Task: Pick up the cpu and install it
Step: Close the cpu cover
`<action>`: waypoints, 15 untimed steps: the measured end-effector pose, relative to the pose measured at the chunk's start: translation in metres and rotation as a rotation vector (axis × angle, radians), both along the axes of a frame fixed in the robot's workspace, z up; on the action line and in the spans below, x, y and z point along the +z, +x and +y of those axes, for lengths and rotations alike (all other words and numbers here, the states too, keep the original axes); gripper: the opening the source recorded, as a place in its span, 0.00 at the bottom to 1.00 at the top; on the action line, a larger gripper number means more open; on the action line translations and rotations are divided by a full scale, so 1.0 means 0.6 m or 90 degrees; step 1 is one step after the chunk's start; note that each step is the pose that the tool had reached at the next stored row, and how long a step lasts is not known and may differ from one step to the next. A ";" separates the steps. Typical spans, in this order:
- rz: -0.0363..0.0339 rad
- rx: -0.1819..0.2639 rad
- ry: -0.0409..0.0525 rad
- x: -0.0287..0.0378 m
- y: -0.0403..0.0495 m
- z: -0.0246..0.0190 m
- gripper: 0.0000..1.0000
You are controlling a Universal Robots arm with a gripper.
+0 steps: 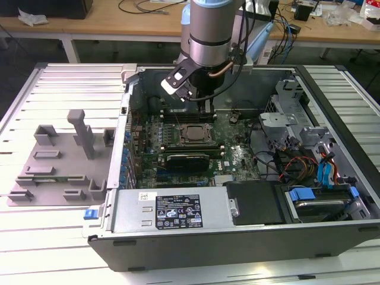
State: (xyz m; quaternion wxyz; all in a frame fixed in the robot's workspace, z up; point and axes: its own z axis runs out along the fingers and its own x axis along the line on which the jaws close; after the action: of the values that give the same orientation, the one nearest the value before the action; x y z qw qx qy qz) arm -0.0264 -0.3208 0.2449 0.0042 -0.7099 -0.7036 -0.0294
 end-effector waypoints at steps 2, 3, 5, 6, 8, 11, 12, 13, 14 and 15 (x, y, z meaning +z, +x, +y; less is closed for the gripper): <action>0.0000 0.000 0.0000 -0.001 -0.004 -0.0076 0.11; -0.0001 0.000 0.0000 -0.001 -0.005 -0.0078 0.11; 0.0000 0.005 -0.0002 -0.003 -0.006 -0.0078 0.11; 0.0001 0.011 -0.0005 -0.003 -0.006 -0.0078 0.11; 0.0001 0.012 -0.0004 -0.004 -0.006 -0.0078 0.11; 0.0000 0.030 -0.0002 -0.004 -0.006 -0.0077 0.11; 0.0000 0.054 -0.0006 -0.004 -0.006 -0.0078 0.11; 0.0000 0.077 -0.0009 -0.004 -0.006 -0.0078 0.11; 0.0000 0.104 -0.0013 -0.005 -0.006 -0.0078 0.11; 0.0000 0.125 -0.0015 -0.005 -0.006 -0.0078 0.11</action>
State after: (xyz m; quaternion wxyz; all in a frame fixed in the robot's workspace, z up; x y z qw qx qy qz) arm -0.0299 -0.3255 0.2419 0.0063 -0.6375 -0.7699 -0.0279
